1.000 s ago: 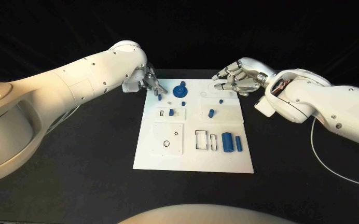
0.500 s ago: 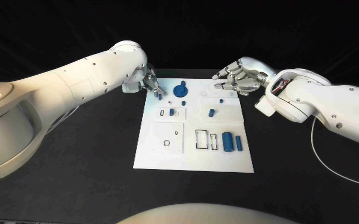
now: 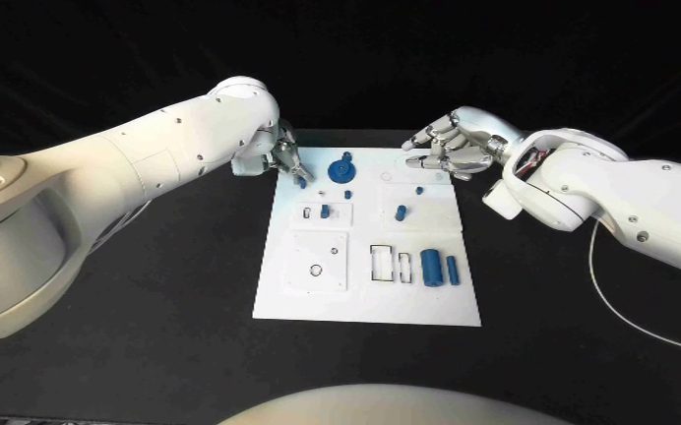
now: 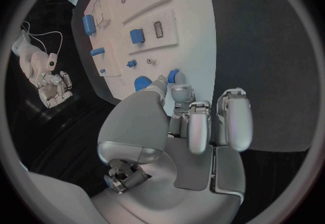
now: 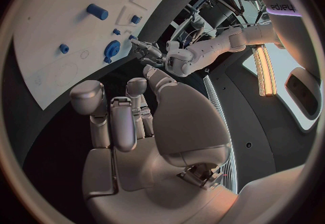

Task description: Assemble the parts on the task board

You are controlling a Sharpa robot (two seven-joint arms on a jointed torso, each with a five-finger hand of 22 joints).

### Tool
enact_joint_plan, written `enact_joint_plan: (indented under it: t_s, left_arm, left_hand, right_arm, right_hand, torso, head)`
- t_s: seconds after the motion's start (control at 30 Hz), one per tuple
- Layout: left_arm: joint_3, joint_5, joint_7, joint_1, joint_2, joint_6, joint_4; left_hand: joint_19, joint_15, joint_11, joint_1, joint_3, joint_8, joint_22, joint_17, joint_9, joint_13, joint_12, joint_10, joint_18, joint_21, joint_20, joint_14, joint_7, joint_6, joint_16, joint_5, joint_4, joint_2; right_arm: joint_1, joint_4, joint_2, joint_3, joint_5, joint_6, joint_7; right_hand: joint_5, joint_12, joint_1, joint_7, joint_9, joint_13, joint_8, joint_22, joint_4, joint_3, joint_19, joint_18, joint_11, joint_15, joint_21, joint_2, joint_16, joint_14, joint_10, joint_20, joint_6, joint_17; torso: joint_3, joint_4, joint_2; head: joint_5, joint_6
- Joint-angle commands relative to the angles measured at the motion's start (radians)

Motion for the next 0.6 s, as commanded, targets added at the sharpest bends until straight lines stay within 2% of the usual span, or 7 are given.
enact_joint_plan:
  t_s: [0.03,0.27,0.4,0.47,0.6]
  left_arm:
    - [0.0,0.009,0.012,-0.004,0.005,0.016,-0.003]
    - [0.0,0.01,0.014,-0.009,0.008,0.016,-0.01]
    - [0.0,0.011,0.018,-0.01,0.007,0.006,-0.01]
    - [0.0,0.013,0.022,-0.01,0.006,0.001,-0.008]
    - [0.0,0.033,0.03,-0.01,-0.001,-0.02,-0.001]
  left_hand:
    - [0.035,-0.007,-0.003,0.016,0.003,0.008,0.078,0.263,0.003,0.001,0.007,0.008,-0.003,0.006,-0.007,0.103,-0.005,0.001,0.002,0.005,-0.007,0.001]
    - [0.036,-0.012,-0.01,0.063,0.039,0.013,0.08,0.263,0.011,0.001,0.006,0.009,-0.003,0.006,-0.011,0.103,-0.011,-0.004,0.002,0.009,-0.04,0.018]
    - [0.036,-0.019,-0.015,0.145,0.135,0.011,0.081,0.263,0.016,-0.004,-0.004,0.004,-0.003,0.006,-0.018,0.103,-0.015,-0.022,0.002,0.015,-0.109,0.029]
    - [0.036,-0.018,-0.012,0.158,0.188,0.012,0.083,0.263,0.019,-0.007,-0.009,0.004,-0.004,0.007,-0.019,0.103,-0.01,-0.027,0.002,0.015,-0.131,0.023]
    - [0.038,-0.011,-0.009,0.106,0.352,0.028,0.089,0.263,0.039,-0.011,-0.013,0.014,-0.005,0.01,-0.015,0.103,-0.002,-0.031,0.002,0.013,-0.158,-0.03]
  right_arm:
    - [-0.001,0.002,0.001,0.0,-0.007,0.013,0.008]
    - [-0.001,0.002,0.0,0.0,-0.006,0.014,0.008]
    - [-0.001,0.002,0.0,0.0,-0.006,0.015,0.008]
    - [-0.001,0.002,0.0,0.0,-0.006,0.016,0.008]
    - [-0.001,0.003,-0.001,0.0,-0.006,0.017,0.007]
  right_hand:
    - [0.001,-0.003,-0.002,-0.002,-0.001,-0.002,0.003,-0.001,0.002,0.005,-0.006,0.016,-0.003,0.001,-0.007,0.002,-0.006,0.048,-0.004,0.003,0.007,-0.001]
    - [0.001,-0.002,-0.003,-0.002,-0.001,0.0,0.003,0.0,0.002,0.005,-0.006,0.016,-0.003,0.001,-0.007,0.002,-0.006,0.048,-0.003,0.003,0.007,-0.001]
    - [0.001,-0.002,-0.003,-0.002,-0.001,0.0,0.003,0.0,0.002,0.005,-0.006,0.016,-0.003,0.001,-0.007,0.002,-0.006,0.048,-0.003,0.003,0.007,-0.001]
    - [0.001,-0.002,-0.003,-0.002,-0.001,0.0,0.003,0.0,0.002,0.005,-0.006,0.016,-0.003,0.001,-0.007,0.002,-0.006,0.048,-0.003,0.003,0.007,-0.001]
    - [0.001,-0.002,-0.003,-0.002,-0.001,0.0,0.003,0.0,0.002,0.005,-0.006,0.016,-0.003,0.001,-0.007,0.002,-0.006,0.048,-0.003,0.003,0.007,-0.001]
  torso:
    - [0.0,-0.0008,0.0]
    - [0.0005,-0.0001,0.0]
    - [0.0007,0.0006,-0.001]
    - [0.0006,0.0004,-0.001]
    - [0.001,0.0007,-0.001]
  head:
    - [-0.001,-0.002]
    - [-0.003,-0.005]
    - [-0.003,-0.005]
    - [-0.003,-0.006]
    - [-0.003,-0.006]
